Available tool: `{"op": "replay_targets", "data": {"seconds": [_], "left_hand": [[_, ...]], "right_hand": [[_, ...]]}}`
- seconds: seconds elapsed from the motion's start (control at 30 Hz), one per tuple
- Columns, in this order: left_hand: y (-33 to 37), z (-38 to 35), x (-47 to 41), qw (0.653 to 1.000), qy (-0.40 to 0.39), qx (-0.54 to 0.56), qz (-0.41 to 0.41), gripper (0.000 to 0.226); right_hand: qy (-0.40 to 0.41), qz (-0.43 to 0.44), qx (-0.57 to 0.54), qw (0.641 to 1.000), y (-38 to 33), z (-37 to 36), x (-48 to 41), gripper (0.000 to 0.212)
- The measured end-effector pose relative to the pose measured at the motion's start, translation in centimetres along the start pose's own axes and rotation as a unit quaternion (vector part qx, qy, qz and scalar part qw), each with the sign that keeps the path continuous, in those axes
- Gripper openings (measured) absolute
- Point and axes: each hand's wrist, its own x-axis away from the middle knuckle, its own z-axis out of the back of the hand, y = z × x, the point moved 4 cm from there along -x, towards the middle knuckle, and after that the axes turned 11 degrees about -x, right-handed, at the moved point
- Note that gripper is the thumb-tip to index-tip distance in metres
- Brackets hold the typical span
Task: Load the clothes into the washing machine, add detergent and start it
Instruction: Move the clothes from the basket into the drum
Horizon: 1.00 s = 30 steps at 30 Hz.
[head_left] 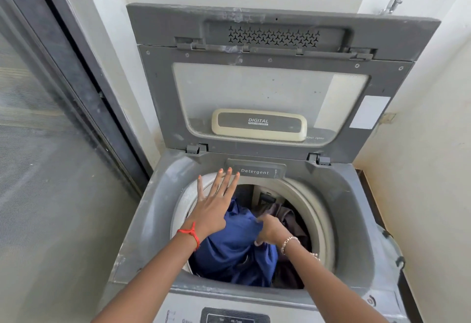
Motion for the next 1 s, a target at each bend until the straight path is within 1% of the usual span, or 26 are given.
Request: {"op": "replay_targets", "data": {"seconds": [0.03,0.1,0.23,0.33,0.47,0.63,0.77,0.87,1.0], "left_hand": [[0.3,-0.2,0.0,1.0,-0.006,0.001,-0.005,0.105],[0.8,-0.5,-0.2,1.0,-0.012,-0.003,-0.015,0.102],[1.6,-0.7,-0.4,0.999,-0.022,-0.017,-0.027,0.097],[1.9,-0.4,-0.3,0.999,-0.031,-0.01,-0.036,0.096],[1.9,0.2,0.1,0.999,-0.03,-0.002,-0.044,0.095],[1.8,1.2,1.4,0.998,-0.038,0.02,-0.051,0.094],[1.4,1.8,3.5,0.997,-0.04,0.039,-0.061,0.09],[1.2,1.8,4.9,0.992,-0.067,0.089,-0.062,0.088],[1.2,1.7,6.2,0.983,-0.109,0.13,-0.069,0.084]], "right_hand": [[-0.013,-0.03,0.017,0.999,1.0,0.5,0.3,0.067],[-0.032,-0.053,0.042,0.997,2.1,1.5,0.9,0.065],[-0.035,-0.042,0.032,0.998,2.6,3.5,2.5,0.059],[-0.038,-0.042,-0.012,0.998,2.8,4.4,3.6,0.058],[-0.046,-0.057,-0.058,0.996,2.9,5.1,4.9,0.05],[-0.043,-0.035,-0.133,0.99,2.0,4.9,7.1,0.04],[-0.049,-0.023,-0.192,0.98,0.8,4.2,8.8,0.026],[-0.056,-0.012,-0.266,0.962,0.0,3.4,10.0,0.013],[-0.063,0.021,-0.314,0.947,-0.6,2.2,11.6,0.011]]}}
